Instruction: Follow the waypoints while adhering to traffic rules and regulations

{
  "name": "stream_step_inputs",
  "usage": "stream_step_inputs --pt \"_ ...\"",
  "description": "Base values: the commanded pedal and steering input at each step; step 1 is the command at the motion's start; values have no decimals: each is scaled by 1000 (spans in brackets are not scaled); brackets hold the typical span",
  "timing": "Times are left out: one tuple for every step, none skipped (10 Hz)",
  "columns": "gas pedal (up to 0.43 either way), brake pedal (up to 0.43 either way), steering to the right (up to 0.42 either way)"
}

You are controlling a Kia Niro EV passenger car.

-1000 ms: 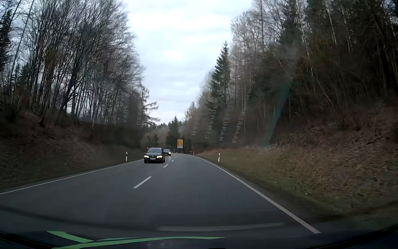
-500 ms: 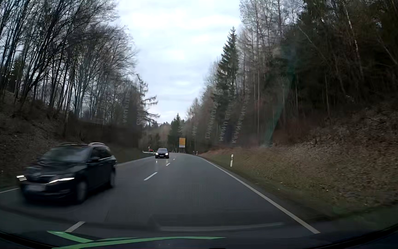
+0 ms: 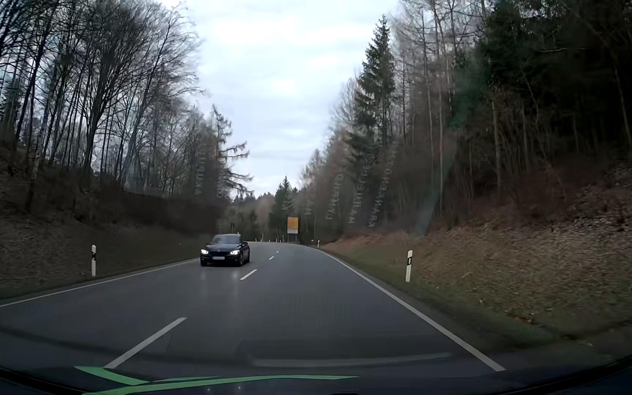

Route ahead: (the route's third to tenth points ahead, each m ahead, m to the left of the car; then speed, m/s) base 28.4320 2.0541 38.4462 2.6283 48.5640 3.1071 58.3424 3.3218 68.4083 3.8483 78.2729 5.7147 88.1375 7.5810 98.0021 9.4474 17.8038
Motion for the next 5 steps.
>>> stream_step_inputs --pt "47 0 -5" --pt "8 0 -6" --pt "0 0 -5" --pt "0 0 -6" --pt "0 0 -6"
